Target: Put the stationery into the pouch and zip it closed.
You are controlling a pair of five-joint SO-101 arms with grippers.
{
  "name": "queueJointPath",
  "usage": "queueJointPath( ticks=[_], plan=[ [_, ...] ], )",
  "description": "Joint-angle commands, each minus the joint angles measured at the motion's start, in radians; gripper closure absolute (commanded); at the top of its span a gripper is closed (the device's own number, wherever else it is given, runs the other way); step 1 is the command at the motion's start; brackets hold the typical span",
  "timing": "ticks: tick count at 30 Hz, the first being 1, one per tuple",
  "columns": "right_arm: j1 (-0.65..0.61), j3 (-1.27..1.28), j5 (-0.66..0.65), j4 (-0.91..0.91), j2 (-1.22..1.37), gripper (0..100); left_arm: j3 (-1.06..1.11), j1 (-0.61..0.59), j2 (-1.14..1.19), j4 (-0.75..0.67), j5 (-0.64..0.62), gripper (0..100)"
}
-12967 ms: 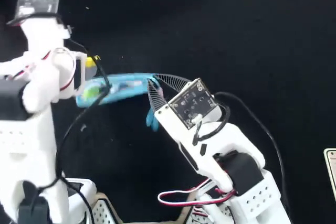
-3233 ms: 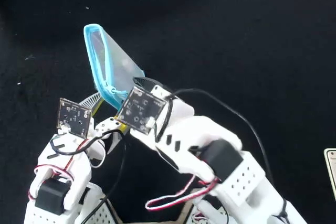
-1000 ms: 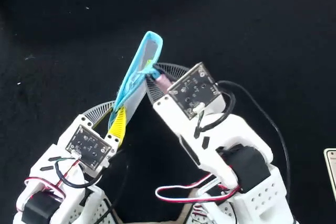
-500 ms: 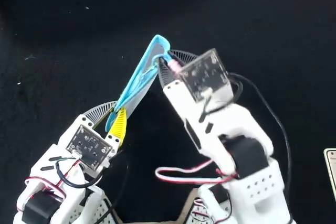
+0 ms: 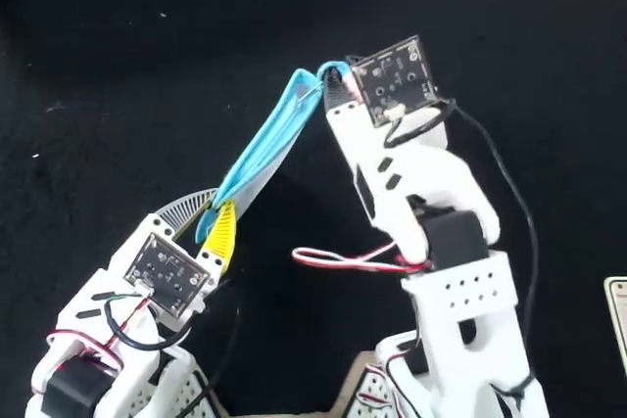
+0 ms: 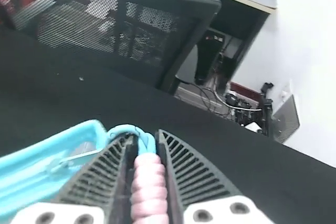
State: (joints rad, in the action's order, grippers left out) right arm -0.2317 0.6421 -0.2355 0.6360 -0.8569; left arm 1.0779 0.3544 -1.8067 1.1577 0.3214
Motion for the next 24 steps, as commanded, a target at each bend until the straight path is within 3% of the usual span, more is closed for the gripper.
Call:
queueJointPath(
  ticks=[1,13,24],
  plan=[
    [0.087,-0.035,0.006,-0.097,0.027,98.8,0.021,0.012,0.005,0.012,0.002,97],
    [0.11,-0.133,0.006,-0.133,0.189,98.8,0.022,0.012,0.005,0.012,0.002,97],
    [0.1,-0.143,0.011,-0.015,0.197,98.8,0.016,0.012,0.005,0.011,0.002,97]
  ],
)
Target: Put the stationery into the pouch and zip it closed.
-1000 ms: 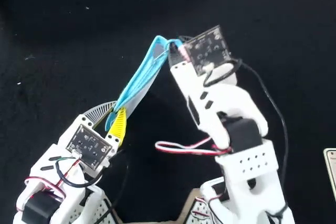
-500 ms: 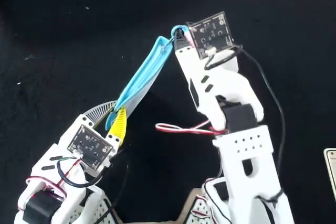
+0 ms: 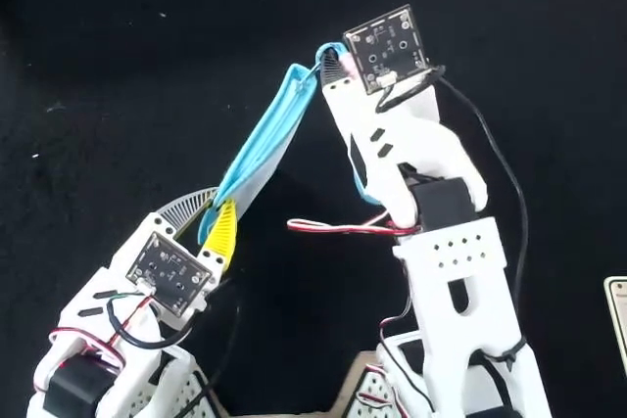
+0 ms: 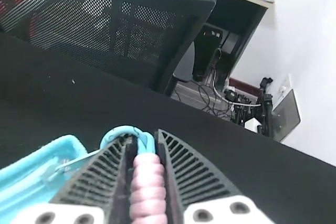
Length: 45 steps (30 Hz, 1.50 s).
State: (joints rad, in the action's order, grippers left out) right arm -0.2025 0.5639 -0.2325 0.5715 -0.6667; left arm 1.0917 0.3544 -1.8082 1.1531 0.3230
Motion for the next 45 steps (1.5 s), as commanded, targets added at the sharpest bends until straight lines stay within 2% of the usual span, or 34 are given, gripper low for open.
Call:
queueJointPath(
  ticks=[1,8,13,21,26,32,33,35,45],
  plan=[
    [0.06,-0.074,0.009,0.075,-0.001,98.8,0.002,0.012,0.006,0.015,0.0,97],
    [-0.026,-0.094,0.009,0.218,-0.077,98.8,0.002,0.012,0.006,0.006,0.005,96],
    [-0.081,-0.094,0.006,0.272,-0.117,98.8,0.001,0.012,0.006,0.005,0.0,87],
    [-0.084,-0.093,0.005,0.31,-0.139,98.8,0.002,0.012,0.006,-0.15,-0.006,84],
    [-0.083,-0.093,0.003,0.328,-0.15,98.8,0.016,0.012,0.014,-0.222,-0.157,84],
    [-0.084,-0.093,0.003,0.327,-0.174,98.8,0.099,0.012,0.008,-0.247,-0.187,84],
    [-0.084,-0.093,0.003,0.324,-0.174,98.8,0.102,0.012,0.006,-0.245,-0.189,87],
    [-0.083,-0.093,0.003,0.322,-0.171,98.8,0.101,0.012,0.006,-0.245,-0.184,97],
    [-0.078,-0.093,0.003,0.213,-0.166,98.8,0.099,0.002,0.006,-0.196,-0.129,97]
  ],
)
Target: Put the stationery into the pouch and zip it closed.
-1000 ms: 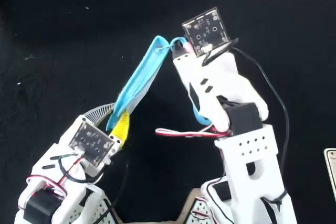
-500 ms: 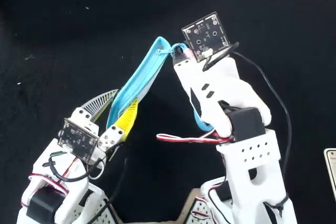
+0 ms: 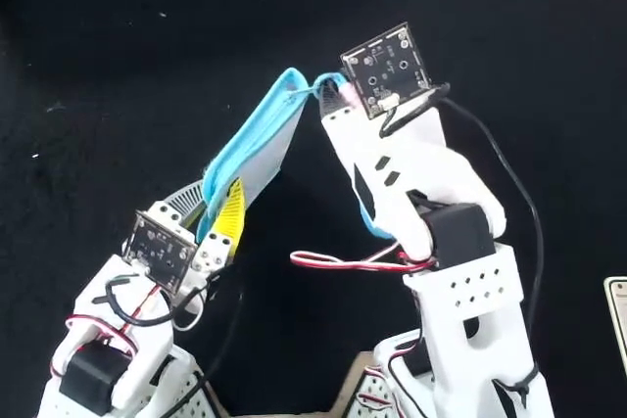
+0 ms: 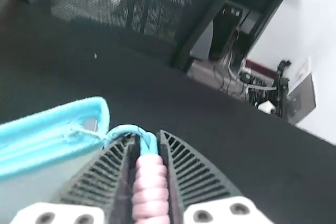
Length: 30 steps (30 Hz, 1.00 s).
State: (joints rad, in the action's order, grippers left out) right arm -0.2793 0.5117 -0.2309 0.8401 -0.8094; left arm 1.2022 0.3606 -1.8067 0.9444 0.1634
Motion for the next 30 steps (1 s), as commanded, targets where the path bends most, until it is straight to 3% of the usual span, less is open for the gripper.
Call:
queueJointPath(
  ticks=[1,14,21,26,30],
  plan=[
    [-0.002,-0.041,0.002,-0.057,-0.024,98.8,-0.012,-0.004,0.005,0.015,0.037,97],
    [0.14,-0.041,0.0,-0.132,0.085,98.8,-0.056,-0.004,0.003,0.077,0.038,97],
    [0.138,-0.042,0.009,-0.123,0.104,98.8,-0.054,-0.004,0.005,0.077,0.04,97],
    [0.035,-0.045,0.009,0.041,0.002,96.5,-0.054,-0.004,0.005,0.075,0.04,97],
    [-0.115,-0.082,0.009,0.245,-0.064,81.9,-0.054,-0.004,0.005,0.075,0.04,97]
  ],
)
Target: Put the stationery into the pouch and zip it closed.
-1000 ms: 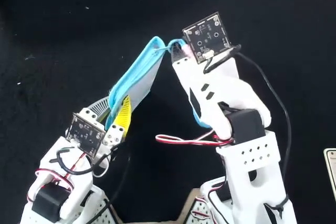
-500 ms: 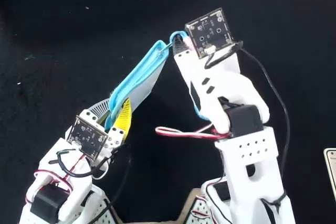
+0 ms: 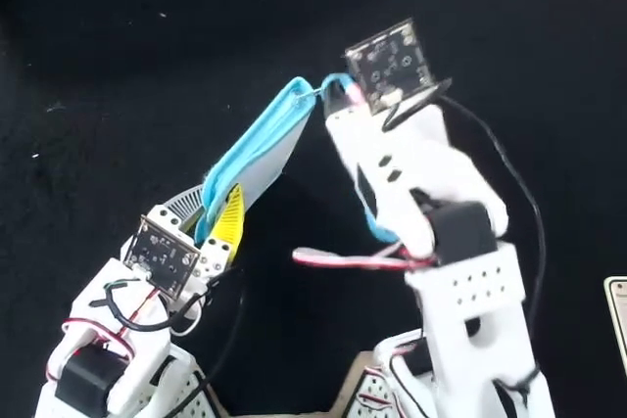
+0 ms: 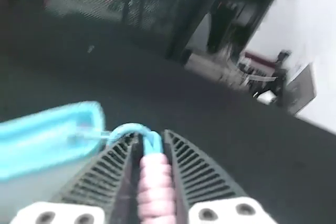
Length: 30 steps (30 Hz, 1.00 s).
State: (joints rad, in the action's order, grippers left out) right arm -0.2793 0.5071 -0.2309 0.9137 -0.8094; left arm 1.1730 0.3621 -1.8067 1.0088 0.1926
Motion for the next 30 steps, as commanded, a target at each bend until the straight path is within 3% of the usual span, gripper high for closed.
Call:
queueJointPath(
  ticks=[1,7,18,24,26,30],
  plan=[
    [-0.138,-0.093,0.009,0.216,-0.07,78.9,-0.025,-0.005,0.005,0.011,0.009,97],
    [-0.164,-0.243,0.009,0.405,-0.082,75.8,-0.027,-0.022,0.012,0.012,0.006,97],
    [-0.164,-0.616,0.031,0.681,-0.082,75.8,-0.056,-0.329,0.014,0.011,0.003,97],
    [-0.133,-0.616,0.031,0.727,-0.082,76.0,-0.062,-0.472,0.006,0.005,-0.074,97],
    [-0.086,-0.565,0.031,0.718,-0.082,80.1,-0.079,-0.504,0.006,-0.003,-0.087,97],
    [0.025,-0.469,0.031,0.692,-0.084,99.5,-0.124,-0.575,0.012,-0.069,-0.087,97]
  ],
)
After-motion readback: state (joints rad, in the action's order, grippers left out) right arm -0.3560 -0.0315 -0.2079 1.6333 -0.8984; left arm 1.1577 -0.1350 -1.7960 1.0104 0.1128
